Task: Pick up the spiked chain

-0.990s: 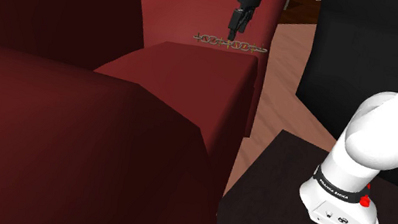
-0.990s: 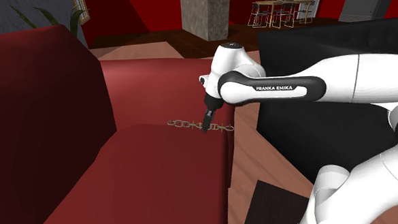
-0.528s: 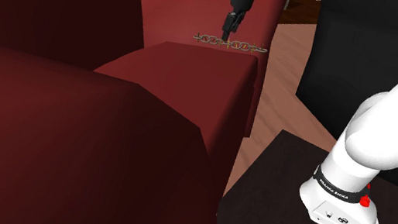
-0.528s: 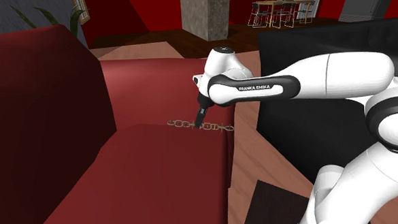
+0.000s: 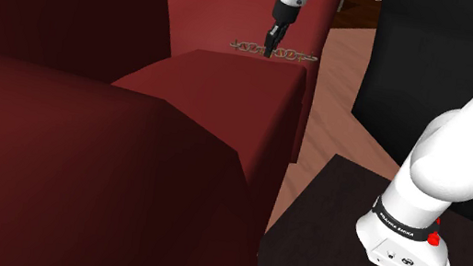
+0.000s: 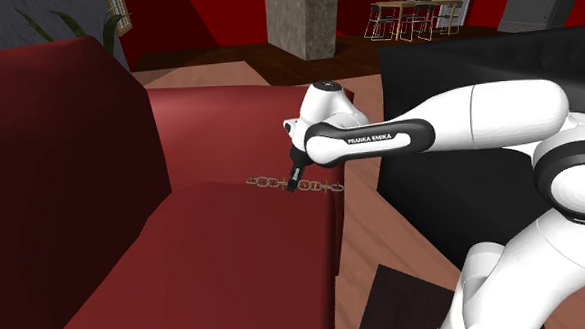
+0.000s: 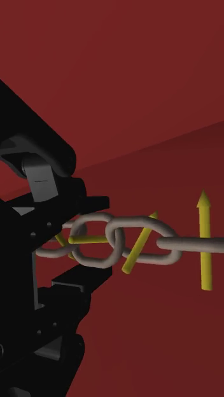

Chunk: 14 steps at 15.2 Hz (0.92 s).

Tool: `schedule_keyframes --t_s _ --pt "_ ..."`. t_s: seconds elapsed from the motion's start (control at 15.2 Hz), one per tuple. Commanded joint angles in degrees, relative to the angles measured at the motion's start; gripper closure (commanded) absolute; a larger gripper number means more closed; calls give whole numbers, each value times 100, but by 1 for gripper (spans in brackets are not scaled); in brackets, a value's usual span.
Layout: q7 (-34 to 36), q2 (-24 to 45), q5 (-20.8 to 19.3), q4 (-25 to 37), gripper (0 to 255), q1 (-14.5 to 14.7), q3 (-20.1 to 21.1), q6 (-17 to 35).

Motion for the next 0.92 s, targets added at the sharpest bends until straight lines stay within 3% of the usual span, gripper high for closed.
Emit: schedule_keyframes --t_s 0.0,0.46,0.86 --pt "1 0 -1 -11 255 -1 0 11" --pt "1 -5 -2 -21 255 -1 0 17" --pt "17 -66 -9 385 255 2 18 -450"
